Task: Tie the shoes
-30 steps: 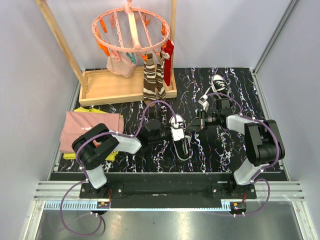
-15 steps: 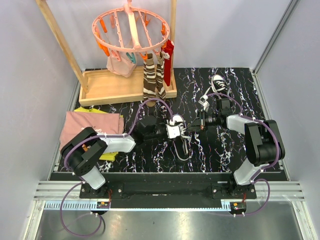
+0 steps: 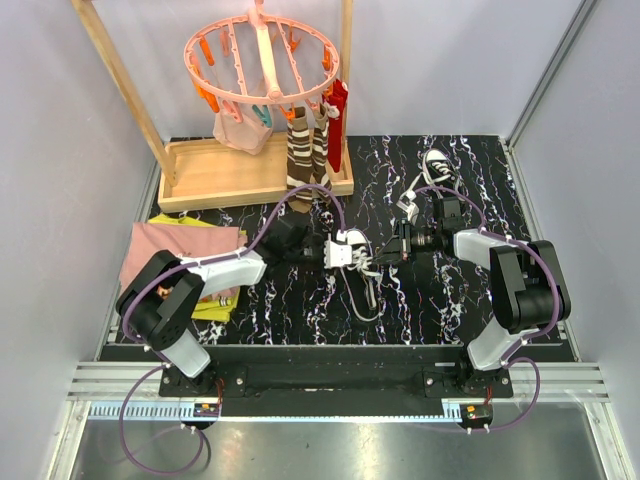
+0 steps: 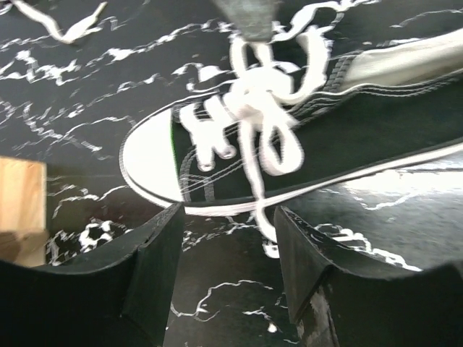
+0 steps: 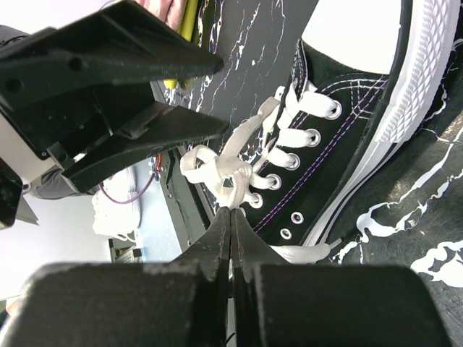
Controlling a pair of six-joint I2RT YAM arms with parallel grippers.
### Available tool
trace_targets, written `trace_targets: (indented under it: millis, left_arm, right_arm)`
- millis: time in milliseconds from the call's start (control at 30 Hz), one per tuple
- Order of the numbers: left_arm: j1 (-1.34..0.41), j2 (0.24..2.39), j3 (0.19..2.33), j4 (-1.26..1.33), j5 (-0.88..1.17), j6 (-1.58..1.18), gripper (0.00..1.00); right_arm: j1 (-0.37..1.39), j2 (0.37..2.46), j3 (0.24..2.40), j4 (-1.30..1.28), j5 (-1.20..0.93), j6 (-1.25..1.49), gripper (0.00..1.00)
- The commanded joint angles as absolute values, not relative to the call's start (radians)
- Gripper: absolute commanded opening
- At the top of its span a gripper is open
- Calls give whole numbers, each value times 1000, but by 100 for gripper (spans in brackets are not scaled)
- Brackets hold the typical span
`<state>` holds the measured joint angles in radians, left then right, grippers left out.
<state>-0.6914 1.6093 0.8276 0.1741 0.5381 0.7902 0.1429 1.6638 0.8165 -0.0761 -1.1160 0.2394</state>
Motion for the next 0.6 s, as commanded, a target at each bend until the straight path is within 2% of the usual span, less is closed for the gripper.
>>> trace_targets:
  millis: [0,233,400,500,533,567]
  left_arm:
    - [-713,1611,891,123,603,842,58]
    - [-764,1617,885,204,493,781,63]
    - [-788,1632,893,225,443,772,58]
    - [-793,1634,897,225,431,767,45]
    - [-793,1634,899,219,431,765,36]
    - [-793,1631,899,215,430,772,31]
  right_arm:
    - [137,1629,844,-78,-1115,224,0]
    - [138,1628,851,-81,-1112,230,0]
    - [137,1623,851,-81,-1112,230,0]
    - [137,1617,851,-84,-1109,235,0]
    - [137,1615,851,-83,-1109,235,0]
    - [137,1612,851,-83,-1108,235,0]
